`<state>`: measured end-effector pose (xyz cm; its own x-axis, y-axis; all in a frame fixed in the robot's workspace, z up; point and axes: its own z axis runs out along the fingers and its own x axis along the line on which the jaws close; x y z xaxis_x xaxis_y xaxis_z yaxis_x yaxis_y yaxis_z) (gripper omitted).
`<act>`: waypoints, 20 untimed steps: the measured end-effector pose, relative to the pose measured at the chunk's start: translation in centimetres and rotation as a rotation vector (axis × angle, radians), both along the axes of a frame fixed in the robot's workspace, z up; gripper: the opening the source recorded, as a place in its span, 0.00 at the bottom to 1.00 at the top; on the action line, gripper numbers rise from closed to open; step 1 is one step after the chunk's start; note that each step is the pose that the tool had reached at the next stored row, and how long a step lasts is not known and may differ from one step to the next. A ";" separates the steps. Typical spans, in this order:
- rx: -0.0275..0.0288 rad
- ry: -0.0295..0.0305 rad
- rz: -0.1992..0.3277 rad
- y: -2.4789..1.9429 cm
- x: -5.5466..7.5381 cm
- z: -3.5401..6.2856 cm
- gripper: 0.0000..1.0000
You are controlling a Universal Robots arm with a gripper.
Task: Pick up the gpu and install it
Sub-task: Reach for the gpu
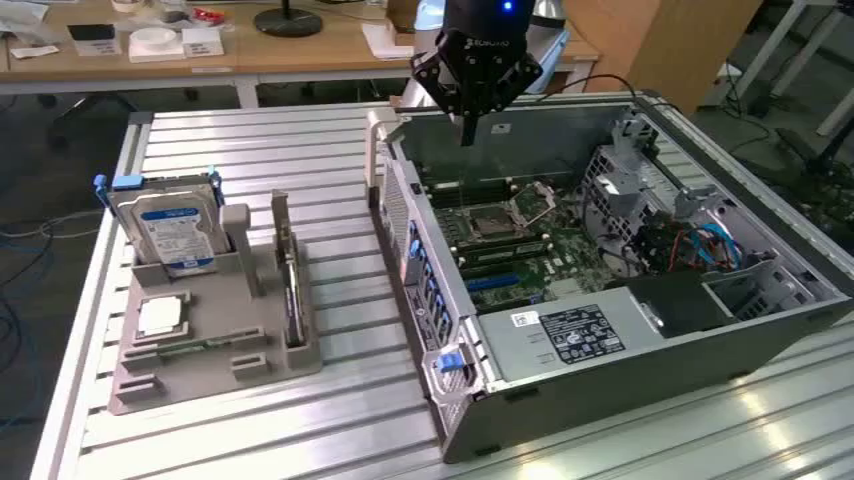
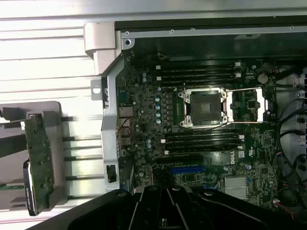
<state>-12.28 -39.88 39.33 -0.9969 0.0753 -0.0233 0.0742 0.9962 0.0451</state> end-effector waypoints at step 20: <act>0.0000 0.0000 0.000 0.00 -2.9 0.00 0.11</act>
<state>-15.22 -39.89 39.32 -0.9969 0.0752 -0.0233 0.0741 0.9962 0.0451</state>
